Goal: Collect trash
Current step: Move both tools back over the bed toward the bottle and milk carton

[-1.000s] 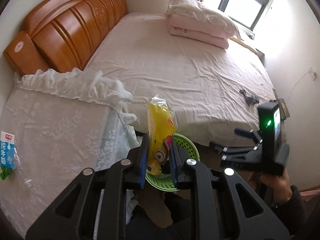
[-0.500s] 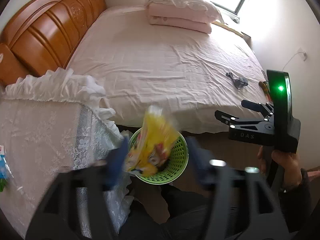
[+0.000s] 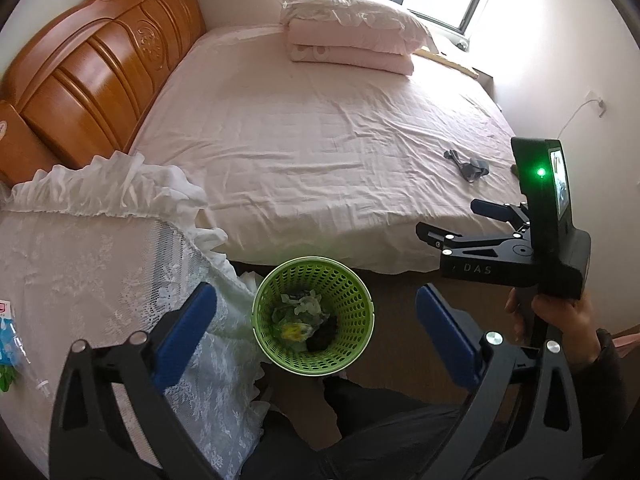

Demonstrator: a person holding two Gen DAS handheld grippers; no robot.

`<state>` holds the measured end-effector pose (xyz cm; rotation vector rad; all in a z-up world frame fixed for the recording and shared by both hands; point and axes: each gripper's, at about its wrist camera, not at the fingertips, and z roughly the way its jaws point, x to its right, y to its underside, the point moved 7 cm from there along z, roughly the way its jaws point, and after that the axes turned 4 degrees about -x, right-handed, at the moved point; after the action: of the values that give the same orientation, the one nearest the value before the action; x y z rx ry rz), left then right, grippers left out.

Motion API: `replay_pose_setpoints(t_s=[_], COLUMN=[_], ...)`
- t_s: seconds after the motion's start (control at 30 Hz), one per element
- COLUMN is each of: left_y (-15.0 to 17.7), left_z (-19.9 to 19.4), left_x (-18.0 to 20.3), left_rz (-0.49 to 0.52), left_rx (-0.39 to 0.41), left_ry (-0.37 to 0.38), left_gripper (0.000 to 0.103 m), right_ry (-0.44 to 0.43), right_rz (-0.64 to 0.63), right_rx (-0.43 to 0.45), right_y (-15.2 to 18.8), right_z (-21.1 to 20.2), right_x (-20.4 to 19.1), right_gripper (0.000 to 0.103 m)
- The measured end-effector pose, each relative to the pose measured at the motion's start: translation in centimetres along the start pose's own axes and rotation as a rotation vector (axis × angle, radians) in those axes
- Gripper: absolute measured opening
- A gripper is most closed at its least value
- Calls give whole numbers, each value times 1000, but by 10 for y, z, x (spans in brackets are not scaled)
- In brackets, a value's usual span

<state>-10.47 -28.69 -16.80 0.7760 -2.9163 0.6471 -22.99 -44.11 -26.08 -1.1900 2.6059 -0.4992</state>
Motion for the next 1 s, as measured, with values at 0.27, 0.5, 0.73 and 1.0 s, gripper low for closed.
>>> replay_pose_setpoints(t_s=[0.27, 0.5, 0.73, 1.0], left_y=[1, 10, 43, 114], left_z=[-7, -27, -73, -124], left_x=[-14, -52, -131, -221], left_rz=[-46, -151, -322, -579], left_rx=[15, 61, 141, 181], left_ry=[-28, -86, -280, -453], left_gripper=[95, 95, 95, 95], right_ry=[-5, -52, -167, -312], right_rz=[-34, -113, -283, -504], right_rx=[7, 29, 80, 105], right_y=[-5, -22, -48, -57], right_z=[-2, -8, -23, -37], right_x=[-17, -59, -151, -274], right_gripper=[101, 101, 101, 101])
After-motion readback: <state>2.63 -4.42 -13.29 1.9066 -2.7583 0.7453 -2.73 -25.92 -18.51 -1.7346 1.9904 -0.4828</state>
